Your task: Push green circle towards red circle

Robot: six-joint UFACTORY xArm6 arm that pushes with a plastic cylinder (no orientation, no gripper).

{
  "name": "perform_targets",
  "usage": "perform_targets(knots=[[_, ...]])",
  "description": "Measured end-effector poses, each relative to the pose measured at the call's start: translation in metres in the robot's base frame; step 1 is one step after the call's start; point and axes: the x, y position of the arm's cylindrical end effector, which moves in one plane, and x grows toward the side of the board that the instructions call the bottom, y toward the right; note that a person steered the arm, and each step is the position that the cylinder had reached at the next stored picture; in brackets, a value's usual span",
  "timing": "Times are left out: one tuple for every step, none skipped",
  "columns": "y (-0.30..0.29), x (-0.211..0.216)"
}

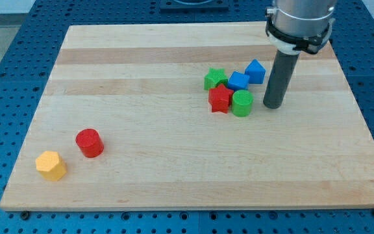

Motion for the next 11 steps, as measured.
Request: perform_targets(knots=[[-0.018,0.000],[-0.038,0.000],[-0.055,0.000],[-0.060,0.004],[-0.064,0.017],[-0.066,0.032],[-0.077,0.043],[-0.093,0.045],[-0.114,0.045],[-0.133,0.045],[-0.154,0.045]])
